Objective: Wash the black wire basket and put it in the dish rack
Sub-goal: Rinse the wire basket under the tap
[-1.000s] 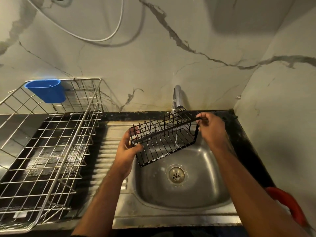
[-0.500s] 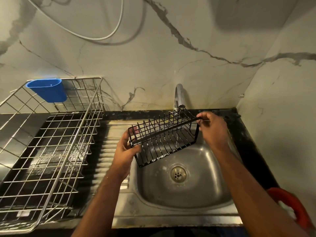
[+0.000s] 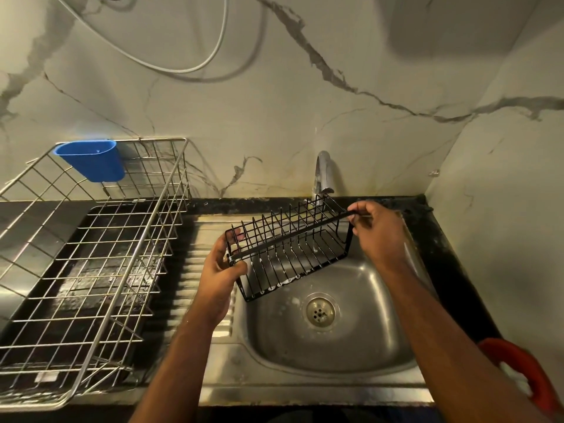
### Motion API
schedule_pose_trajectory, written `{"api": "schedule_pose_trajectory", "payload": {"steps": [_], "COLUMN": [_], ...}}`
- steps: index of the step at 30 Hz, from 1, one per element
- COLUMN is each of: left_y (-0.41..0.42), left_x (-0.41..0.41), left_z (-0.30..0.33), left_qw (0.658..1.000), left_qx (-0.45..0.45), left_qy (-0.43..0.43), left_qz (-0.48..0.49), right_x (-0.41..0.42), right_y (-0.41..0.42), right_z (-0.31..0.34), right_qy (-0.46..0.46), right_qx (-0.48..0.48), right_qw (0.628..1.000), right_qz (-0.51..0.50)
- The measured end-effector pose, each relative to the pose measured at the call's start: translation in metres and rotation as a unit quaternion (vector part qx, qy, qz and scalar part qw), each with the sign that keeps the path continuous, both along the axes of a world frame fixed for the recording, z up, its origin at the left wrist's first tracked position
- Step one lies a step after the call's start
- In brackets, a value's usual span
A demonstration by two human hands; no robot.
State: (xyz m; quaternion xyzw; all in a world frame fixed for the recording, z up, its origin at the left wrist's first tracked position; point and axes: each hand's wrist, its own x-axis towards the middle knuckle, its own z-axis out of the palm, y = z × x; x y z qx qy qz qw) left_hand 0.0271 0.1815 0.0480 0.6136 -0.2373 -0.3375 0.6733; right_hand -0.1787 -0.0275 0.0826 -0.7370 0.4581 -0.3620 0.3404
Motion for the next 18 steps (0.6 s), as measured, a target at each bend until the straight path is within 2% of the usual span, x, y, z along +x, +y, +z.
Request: {"api": "schedule_pose_trajectory", "payload": {"steps": [9, 18], "left_y": [0.004, -0.012], "left_x": [0.005, 0.003], "left_z": [-0.003, 0.004], "left_qw": [1.000, 0.998], "left_qx": [0.022, 0.043], "left_qy": [0.013, 0.006], "left_qz": [0.003, -0.052], "right_x": [0.000, -0.015], "right_y": [0.002, -0.001], "right_z": [-0.001, 0.001], "right_qy": [-0.002, 0.021], "right_qx": [0.000, -0.009], "right_qw": [1.000, 0.999], "right_qz": [0.000, -0.028]}}
